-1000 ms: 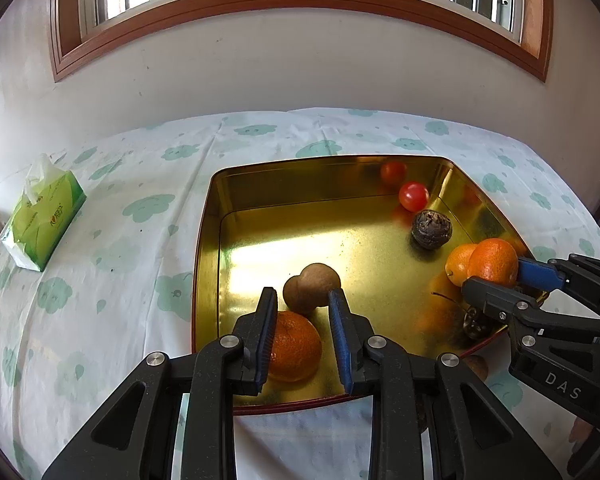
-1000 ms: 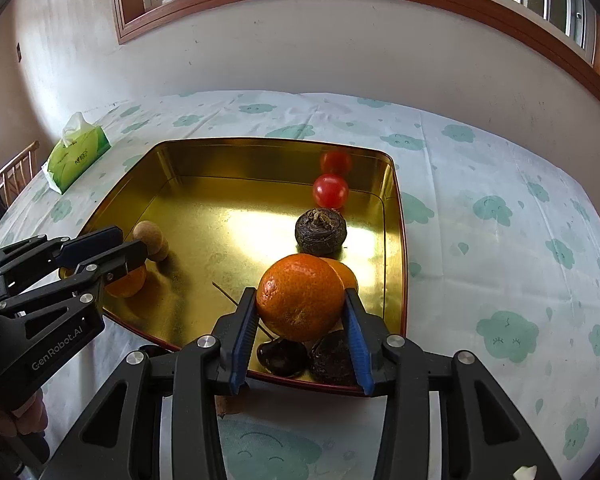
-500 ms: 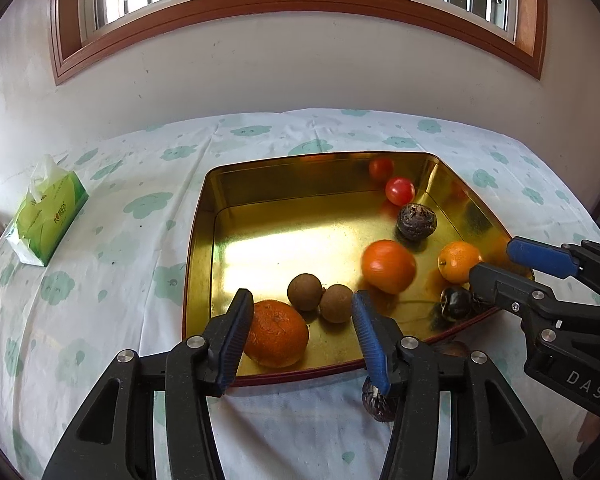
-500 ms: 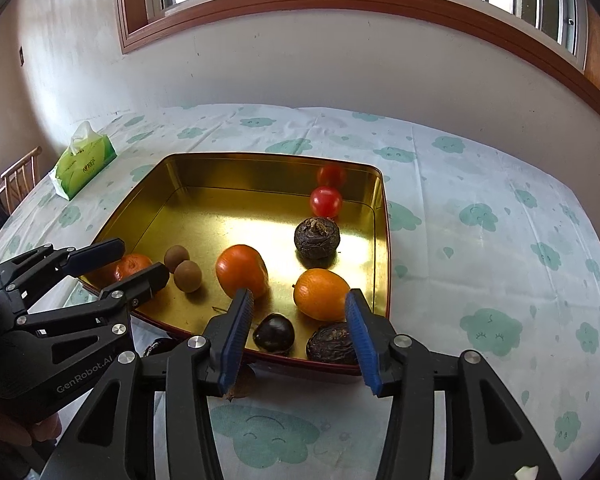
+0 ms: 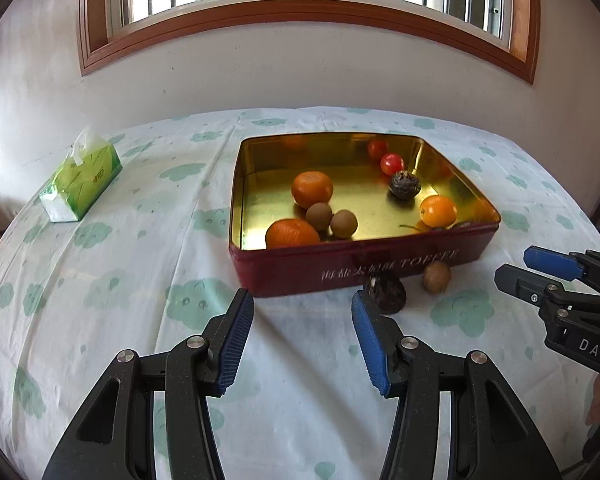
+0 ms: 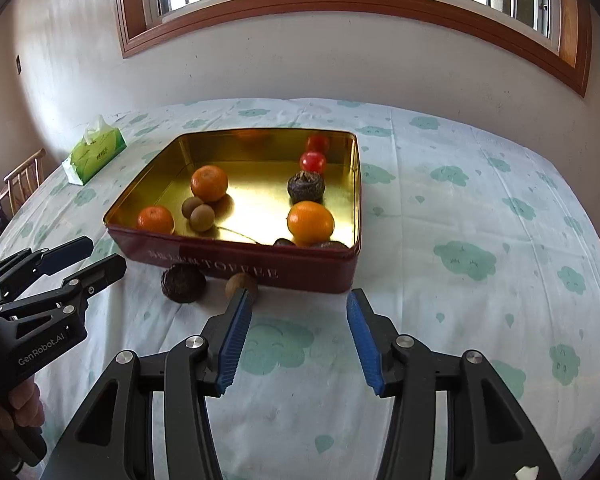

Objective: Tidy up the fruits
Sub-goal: 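Withdraw both tools from the tin toward the fruits left on the cloth, then grasp the small brown round fruit on the cloth with the right tool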

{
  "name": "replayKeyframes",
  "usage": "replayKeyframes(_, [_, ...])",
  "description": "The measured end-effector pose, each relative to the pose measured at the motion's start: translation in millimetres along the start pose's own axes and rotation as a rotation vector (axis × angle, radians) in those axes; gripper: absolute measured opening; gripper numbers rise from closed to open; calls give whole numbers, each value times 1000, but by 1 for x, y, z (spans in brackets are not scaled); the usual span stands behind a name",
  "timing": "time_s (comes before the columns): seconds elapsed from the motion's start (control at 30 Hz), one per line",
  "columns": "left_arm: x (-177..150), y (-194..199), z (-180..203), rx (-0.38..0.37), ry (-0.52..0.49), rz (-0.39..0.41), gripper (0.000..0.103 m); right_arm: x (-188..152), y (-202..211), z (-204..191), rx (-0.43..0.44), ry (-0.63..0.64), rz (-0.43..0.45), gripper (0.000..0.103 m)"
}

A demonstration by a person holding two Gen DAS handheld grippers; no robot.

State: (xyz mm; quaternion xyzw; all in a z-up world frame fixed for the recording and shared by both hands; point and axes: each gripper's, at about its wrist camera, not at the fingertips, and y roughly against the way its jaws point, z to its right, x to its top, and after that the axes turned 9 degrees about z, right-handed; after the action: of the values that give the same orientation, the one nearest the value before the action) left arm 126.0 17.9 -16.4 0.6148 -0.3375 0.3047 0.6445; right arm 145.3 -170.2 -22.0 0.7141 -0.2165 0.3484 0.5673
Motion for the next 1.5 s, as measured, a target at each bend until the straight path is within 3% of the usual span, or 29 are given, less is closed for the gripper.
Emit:
replayKeyframes(0.37, [-34, -3, -17, 59, 43, -58, 52, -28, -8, -4, 18, -18, -57, 47])
replayKeyframes(1.03, [-36, -11, -20, 41, 48, -94, 54, -14, -47, -33, 11, 65, -56, 47])
replayKeyframes(1.33, [-37, -11, -19, 39, 48, -94, 54, -5, -56, -37, 12, 79, -44, 40])
replayKeyframes(1.43, [-38, -10, -18, 45, 41, -91, 60, -3, -59, -39, 14, 83, -43, 36])
replayKeyframes(1.5, [-40, -10, -21, 88, 59, -95, 79, -2, -59, -40, 15, 87, -42, 32])
